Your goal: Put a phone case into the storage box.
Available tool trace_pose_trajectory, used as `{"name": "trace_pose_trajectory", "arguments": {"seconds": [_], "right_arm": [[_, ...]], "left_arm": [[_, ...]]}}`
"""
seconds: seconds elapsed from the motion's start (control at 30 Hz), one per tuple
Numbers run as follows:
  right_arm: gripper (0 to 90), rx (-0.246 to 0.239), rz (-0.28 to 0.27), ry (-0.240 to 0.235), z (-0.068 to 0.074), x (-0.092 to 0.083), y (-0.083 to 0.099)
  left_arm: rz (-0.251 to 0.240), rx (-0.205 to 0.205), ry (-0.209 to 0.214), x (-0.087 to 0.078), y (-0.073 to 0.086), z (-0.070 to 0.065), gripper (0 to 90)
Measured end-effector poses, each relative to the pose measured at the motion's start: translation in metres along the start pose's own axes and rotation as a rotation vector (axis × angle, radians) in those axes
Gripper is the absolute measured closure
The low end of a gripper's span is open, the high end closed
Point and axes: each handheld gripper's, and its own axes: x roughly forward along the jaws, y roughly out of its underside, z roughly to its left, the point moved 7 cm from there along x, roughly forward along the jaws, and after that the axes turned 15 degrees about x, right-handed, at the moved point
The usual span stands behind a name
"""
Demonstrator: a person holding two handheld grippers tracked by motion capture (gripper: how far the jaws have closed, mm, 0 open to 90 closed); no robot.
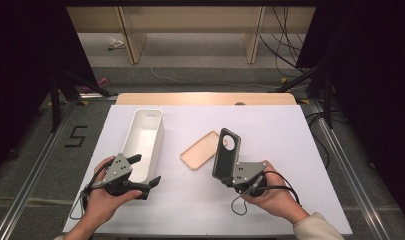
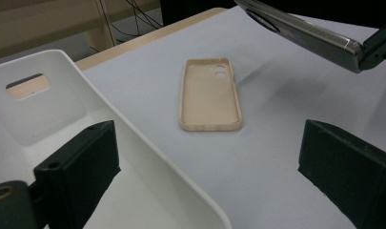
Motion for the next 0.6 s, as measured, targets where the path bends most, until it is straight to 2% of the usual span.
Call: {"name": "trace_pose_trajectory", "arguments": {"seconds": [0.07, 0.17, 0.3, 0.47, 0.6], "right_arm": [[89.5, 0.0, -0.008, -0.004, 0.002, 0.001, -0.002], [89.5, -0.008, -0.019, -0.002, 0.004, 0.002, -0.006], [89.5, -0.014, -0.035, -0.001, 0.009, 0.004, -0.011], [89.5, -0.035, -0.048, -0.001, 0.014, 0.005, -0.016], [89.5, -0.04, -0.048, -0.006, 0.016, 0.006, -0.018]], "left_arm": [[-0.003, -0.018, -0.001, 0.001, -0.009, 0.0, 6.8], [-0.007, -0.014, 0.005, 0.004, -0.025, 0.001, 8.2], [-0.007, -0.044, 0.011, 0.018, -0.052, 0.005, 14.2], [0.003, -0.031, 0.064, 0.043, -0.082, 0.0, 16.0], [0.054, -0.04, 0.106, 0.064, -0.099, -0.004, 17.1]]}}
